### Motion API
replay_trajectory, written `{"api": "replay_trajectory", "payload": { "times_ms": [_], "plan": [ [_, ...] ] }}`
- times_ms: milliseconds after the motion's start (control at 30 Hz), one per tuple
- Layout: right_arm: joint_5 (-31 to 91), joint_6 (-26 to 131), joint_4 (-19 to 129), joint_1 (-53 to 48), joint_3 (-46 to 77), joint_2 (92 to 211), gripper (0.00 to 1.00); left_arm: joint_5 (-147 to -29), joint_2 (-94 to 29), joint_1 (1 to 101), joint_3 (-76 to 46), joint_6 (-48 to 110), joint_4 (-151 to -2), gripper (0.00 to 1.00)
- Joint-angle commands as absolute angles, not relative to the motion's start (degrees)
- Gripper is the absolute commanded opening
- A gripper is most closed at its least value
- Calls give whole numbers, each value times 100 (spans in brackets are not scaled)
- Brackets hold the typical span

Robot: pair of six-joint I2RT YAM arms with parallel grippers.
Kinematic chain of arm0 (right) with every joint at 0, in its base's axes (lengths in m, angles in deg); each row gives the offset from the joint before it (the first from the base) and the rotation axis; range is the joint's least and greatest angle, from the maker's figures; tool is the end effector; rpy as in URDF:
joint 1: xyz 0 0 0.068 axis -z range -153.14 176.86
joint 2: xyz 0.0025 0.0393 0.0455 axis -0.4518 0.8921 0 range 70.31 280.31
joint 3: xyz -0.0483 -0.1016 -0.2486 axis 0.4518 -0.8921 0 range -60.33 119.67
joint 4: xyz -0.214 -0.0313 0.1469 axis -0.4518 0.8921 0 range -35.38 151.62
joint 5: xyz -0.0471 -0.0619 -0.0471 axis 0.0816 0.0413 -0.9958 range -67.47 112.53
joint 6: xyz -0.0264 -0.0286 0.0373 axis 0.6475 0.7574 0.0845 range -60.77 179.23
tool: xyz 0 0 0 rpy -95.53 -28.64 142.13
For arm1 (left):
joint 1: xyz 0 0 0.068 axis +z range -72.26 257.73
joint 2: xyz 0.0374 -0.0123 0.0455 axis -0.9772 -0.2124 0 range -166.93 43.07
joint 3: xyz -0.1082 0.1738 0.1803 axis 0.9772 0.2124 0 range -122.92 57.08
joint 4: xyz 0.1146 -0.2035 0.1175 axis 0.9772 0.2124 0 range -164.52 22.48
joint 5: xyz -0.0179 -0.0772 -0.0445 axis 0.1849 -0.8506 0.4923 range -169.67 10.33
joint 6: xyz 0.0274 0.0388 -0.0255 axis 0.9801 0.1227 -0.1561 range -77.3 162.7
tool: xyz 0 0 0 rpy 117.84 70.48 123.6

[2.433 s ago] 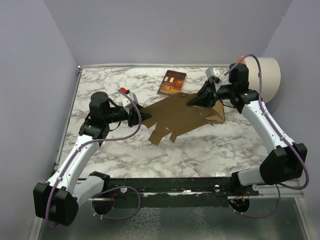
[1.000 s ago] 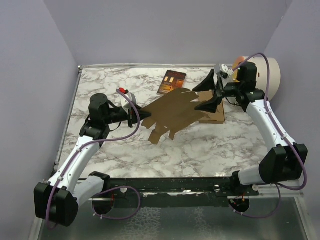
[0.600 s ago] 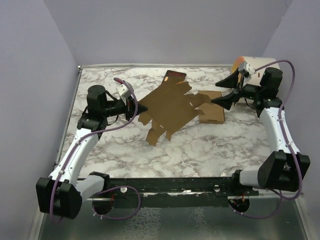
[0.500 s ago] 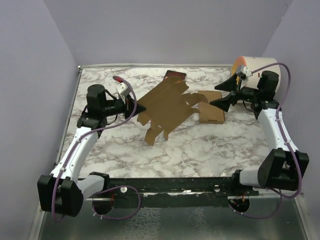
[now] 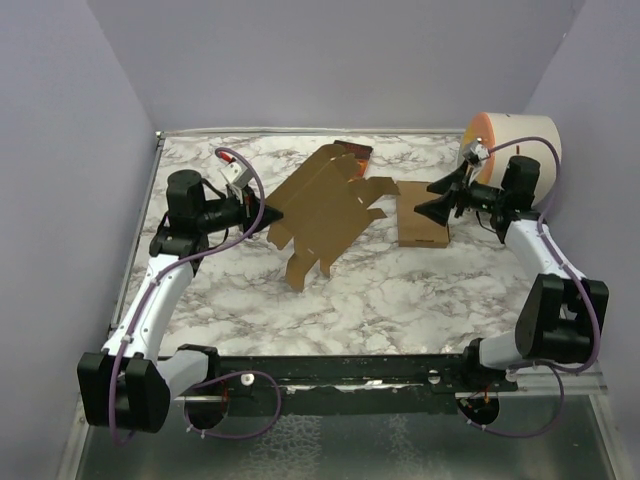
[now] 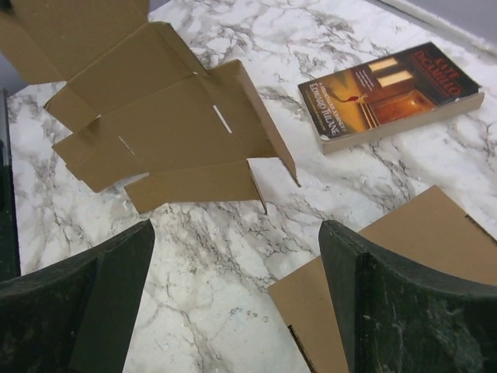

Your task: Fold the paper box

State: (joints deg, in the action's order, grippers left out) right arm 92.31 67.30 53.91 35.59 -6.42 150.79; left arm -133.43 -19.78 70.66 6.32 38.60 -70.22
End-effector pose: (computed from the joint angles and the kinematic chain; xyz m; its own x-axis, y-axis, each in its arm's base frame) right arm 0.3015 -0.0125 0.2803 -0.3172 -0.0003 -0.9483 -0.8349 0.4743 0.2791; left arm 0.2374 -0.0584 0.3289 -0.3394 -0.0005 -0.9406 0.8185 0.4926 -0.2956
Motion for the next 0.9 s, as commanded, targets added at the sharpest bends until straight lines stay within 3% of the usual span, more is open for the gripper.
{"api": "replay_trajectory", "payload": {
  "times_ms": [0,100,233,400,867],
  "plan": [
    [8844,6114,4909,3580,-621,15415,84,-13607,-1738,7098,556,3721,-7271,0],
    [8557,6040,5051,3610,-505,15481,74,-13808,-1579,7101,452,3624,-7416,0],
    [8493,5655,4785,3861,-605,15359,52,-13926,-1359,7097,428,3438,-7602,0],
    [8804,5450,4505,3916,-715,15427,38,-14171,-1254,7097,491,3146,-7876,0],
    [10378,5000,3668,3707,-952,15529,37,-14422,-1089,7099,633,2776,-8325,0]
  ]
}}
